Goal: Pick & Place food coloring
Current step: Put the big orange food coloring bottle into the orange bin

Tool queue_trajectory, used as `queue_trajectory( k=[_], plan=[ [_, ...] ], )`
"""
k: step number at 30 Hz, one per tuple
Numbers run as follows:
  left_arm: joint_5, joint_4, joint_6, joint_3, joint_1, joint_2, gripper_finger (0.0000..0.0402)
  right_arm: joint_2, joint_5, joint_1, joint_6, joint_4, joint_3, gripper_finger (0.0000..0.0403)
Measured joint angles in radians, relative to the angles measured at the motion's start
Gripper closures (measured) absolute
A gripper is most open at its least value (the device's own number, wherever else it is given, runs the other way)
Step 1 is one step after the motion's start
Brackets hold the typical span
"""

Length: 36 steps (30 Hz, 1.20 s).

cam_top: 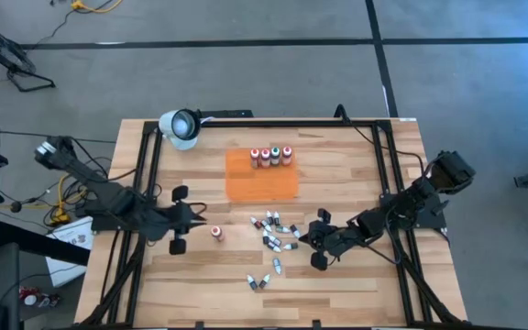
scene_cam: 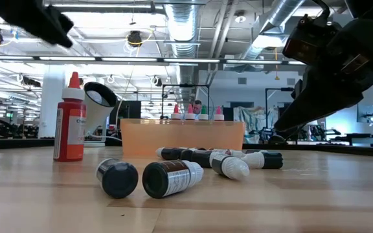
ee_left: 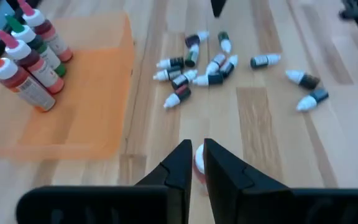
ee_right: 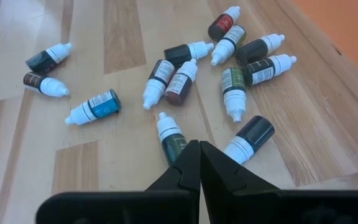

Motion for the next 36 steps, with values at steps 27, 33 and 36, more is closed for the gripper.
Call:
queue_trajectory(
  k=[27,33,36],
  plan=[
    [-0.035,0.791,-0.002,-0.500,-0.019,-0.059,0.0143,0.000,0.024,0.000,0.000,0.003,0.000,0.0402],
    [-0.054,0.791,-0.050,-0.500,-0.019,-0.031,0.0142,0.000,0.024,0.000,0.000,0.004,0.000,0.0402],
    [-0.054,0.796,-0.052,-0.500,-0.019,-0.031,0.0142,0.000,0.024,0.000,0.000,0.004,0.000,0.0402]
  ],
)
